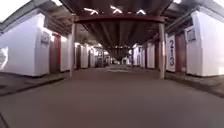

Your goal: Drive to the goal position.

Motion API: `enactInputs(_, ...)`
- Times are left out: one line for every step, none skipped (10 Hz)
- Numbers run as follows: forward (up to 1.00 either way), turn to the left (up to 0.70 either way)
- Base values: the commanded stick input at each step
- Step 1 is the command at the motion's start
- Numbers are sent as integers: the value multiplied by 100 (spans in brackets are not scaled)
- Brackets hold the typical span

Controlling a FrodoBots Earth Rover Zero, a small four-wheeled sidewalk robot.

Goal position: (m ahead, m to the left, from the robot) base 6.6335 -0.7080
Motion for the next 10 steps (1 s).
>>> enactInputs(85, 0)
enactInputs(85, 0)
enactInputs(85, 0)
enactInputs(85, 0)
enactInputs(85, 0)
enactInputs(85, 0)
enactInputs(85, 0)
enactInputs(85, 0)
enactInputs(85, 0)
enactInputs(85, 0)
